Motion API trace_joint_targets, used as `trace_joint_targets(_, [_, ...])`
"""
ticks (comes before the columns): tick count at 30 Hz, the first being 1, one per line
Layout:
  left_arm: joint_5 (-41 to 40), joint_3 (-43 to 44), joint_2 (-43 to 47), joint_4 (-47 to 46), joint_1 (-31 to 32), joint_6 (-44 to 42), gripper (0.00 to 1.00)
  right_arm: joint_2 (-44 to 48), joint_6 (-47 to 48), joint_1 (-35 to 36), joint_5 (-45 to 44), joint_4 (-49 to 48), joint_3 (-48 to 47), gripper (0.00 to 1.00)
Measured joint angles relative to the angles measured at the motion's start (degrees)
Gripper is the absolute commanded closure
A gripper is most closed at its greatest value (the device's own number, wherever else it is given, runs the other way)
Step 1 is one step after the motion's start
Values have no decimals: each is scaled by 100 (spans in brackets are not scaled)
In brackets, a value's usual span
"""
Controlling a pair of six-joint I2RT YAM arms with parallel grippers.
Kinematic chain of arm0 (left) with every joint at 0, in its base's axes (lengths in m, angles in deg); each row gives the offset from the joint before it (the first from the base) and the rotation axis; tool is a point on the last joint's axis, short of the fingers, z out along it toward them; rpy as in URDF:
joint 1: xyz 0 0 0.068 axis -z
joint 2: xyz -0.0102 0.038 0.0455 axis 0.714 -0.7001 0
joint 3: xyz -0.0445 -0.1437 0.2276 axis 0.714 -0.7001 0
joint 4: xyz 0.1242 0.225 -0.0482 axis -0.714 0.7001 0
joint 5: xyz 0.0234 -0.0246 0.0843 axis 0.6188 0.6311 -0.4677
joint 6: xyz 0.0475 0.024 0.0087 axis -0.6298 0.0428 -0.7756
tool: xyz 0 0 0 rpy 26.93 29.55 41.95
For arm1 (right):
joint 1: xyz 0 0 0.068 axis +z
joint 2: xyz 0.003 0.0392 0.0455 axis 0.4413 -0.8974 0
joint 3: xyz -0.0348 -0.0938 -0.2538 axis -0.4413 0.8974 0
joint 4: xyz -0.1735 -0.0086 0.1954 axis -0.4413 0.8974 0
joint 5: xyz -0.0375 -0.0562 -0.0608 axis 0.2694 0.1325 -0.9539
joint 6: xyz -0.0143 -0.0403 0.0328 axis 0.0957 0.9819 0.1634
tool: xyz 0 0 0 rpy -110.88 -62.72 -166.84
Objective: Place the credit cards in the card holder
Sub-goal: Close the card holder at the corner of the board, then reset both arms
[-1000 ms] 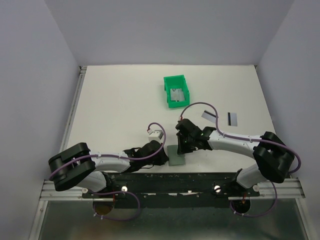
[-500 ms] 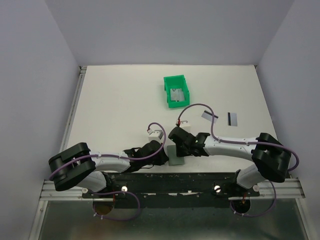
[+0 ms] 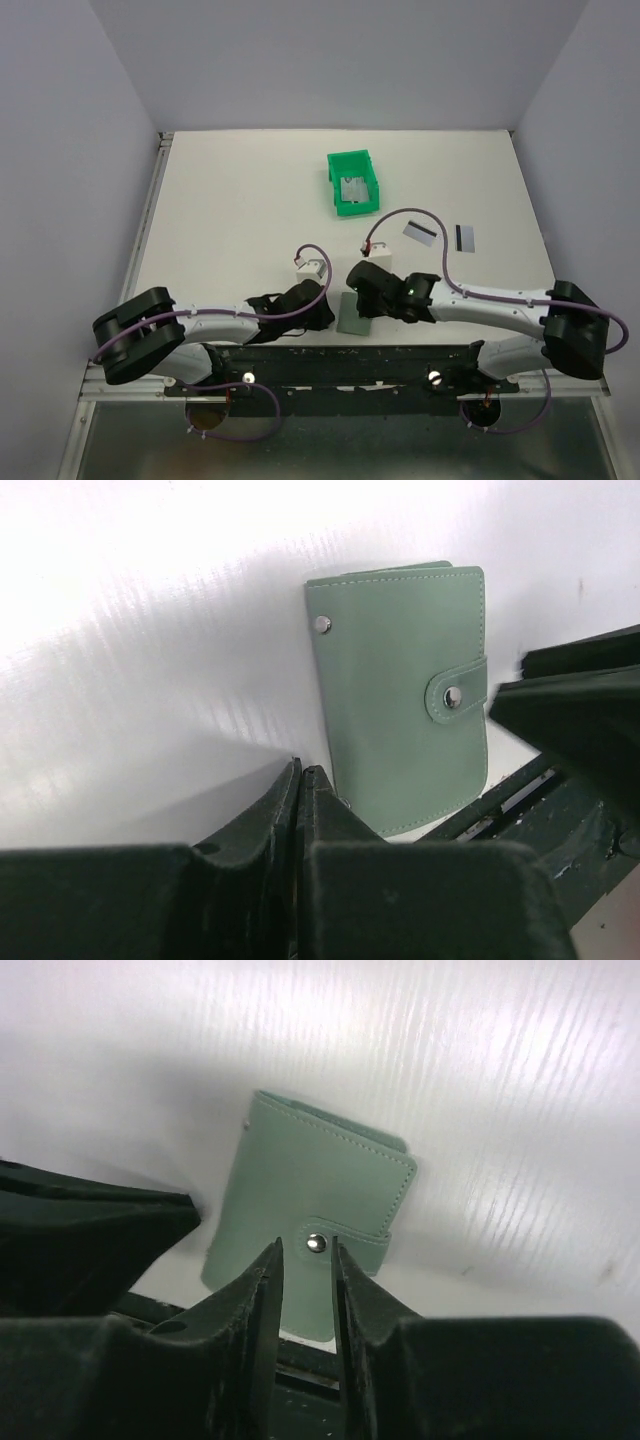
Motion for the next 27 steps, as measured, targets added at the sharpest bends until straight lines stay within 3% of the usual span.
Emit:
trace_joint_targets(8, [-435, 745, 636, 1357, 0, -343, 80, 1246, 291, -184, -396, 341, -573, 60])
trace_joint_targets(12, [-868, 1040, 1169, 1963, 0, -389, 66, 2022, 190, -212, -638, 439, -219, 54])
trace_joint_targets(17, [-1733, 1320, 1816, 3259, 0, -249, 48, 3058, -105, -214, -741, 892, 608, 36])
trace_joint_targets(18, [-1867, 1320, 1947, 3467, 0, -223, 40, 3204, -181, -214, -748, 975, 763, 30])
trace_joint_targets(19, [-1978, 1307, 2107, 3689, 0, -195, 25, 3292, -247, -214, -752, 1029, 870, 25])
trace_joint_targets(21, [-2146, 1204, 2498, 3976, 0, -146, 11, 3445, -380, -214, -756, 1145, 1104, 16])
trace_joint_targets(27, [-2490, 885, 3427, 4725, 0, 216, 4, 3519, -815, -212, -802, 1569, 1270, 10])
